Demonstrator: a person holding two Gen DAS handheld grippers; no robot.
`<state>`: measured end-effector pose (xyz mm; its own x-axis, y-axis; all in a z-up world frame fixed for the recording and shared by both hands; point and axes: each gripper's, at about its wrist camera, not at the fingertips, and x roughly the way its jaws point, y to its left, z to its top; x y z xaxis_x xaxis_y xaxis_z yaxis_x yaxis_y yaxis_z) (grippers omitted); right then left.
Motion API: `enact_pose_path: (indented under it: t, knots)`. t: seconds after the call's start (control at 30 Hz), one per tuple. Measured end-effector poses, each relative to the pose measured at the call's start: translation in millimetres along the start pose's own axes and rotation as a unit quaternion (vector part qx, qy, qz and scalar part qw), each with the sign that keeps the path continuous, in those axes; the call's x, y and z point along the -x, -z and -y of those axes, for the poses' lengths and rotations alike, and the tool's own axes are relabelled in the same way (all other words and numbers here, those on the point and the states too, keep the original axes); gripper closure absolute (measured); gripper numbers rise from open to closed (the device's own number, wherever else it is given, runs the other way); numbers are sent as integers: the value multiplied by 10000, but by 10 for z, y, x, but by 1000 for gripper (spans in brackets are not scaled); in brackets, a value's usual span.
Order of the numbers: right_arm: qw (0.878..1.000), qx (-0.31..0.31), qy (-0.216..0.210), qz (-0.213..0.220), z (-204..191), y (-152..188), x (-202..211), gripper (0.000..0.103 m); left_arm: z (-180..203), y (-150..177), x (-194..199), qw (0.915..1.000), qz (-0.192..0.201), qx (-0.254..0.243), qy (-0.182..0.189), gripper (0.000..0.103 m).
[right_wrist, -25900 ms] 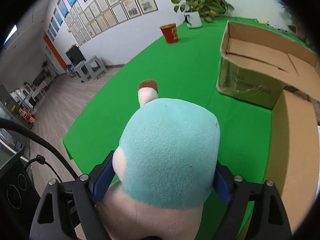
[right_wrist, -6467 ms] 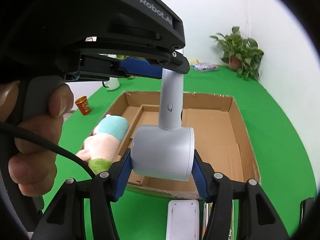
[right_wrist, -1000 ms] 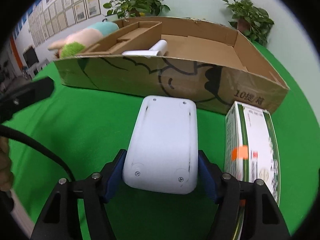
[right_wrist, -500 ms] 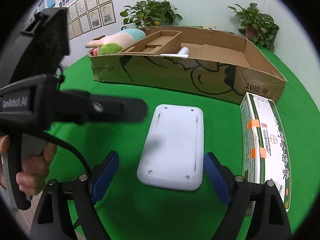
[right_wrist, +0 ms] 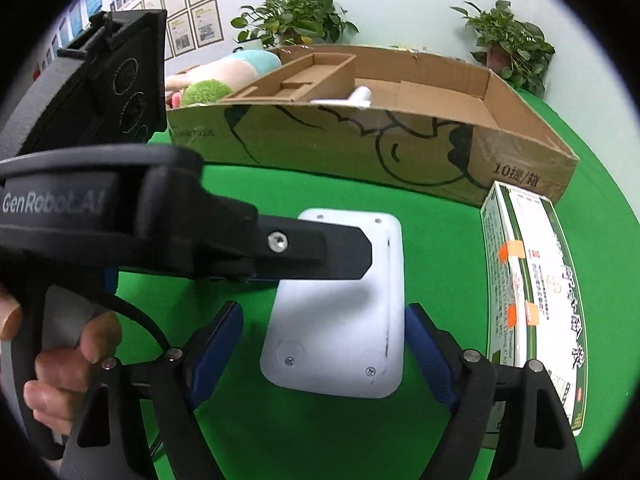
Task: Organize objects
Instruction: 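Grasp the white rectangular device with the right tool and lift it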
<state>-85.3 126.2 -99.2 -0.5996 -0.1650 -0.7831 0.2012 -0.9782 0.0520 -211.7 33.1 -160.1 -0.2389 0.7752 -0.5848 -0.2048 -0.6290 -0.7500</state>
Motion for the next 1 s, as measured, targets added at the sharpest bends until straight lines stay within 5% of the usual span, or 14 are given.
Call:
enact_pose_path:
  t: [0.13,0.37,0.7,1.0]
  knots:
    - [9998,-62,150,-108,16,29,-36,35,-16,-2,6,9999,41,33,-143,59]
    - [9993,-97,352,-87,-9,90,-7,36,-44,-6,11,9993,72,75,-349,79]
    - [9991,-208,356,25,-56,46,82,36,66,-13,106,9992,253,69,-313,80]
    - [9964,-244,455,670,-157,-138,440,36,504,-64,499,9966,715,-331,-229,81]
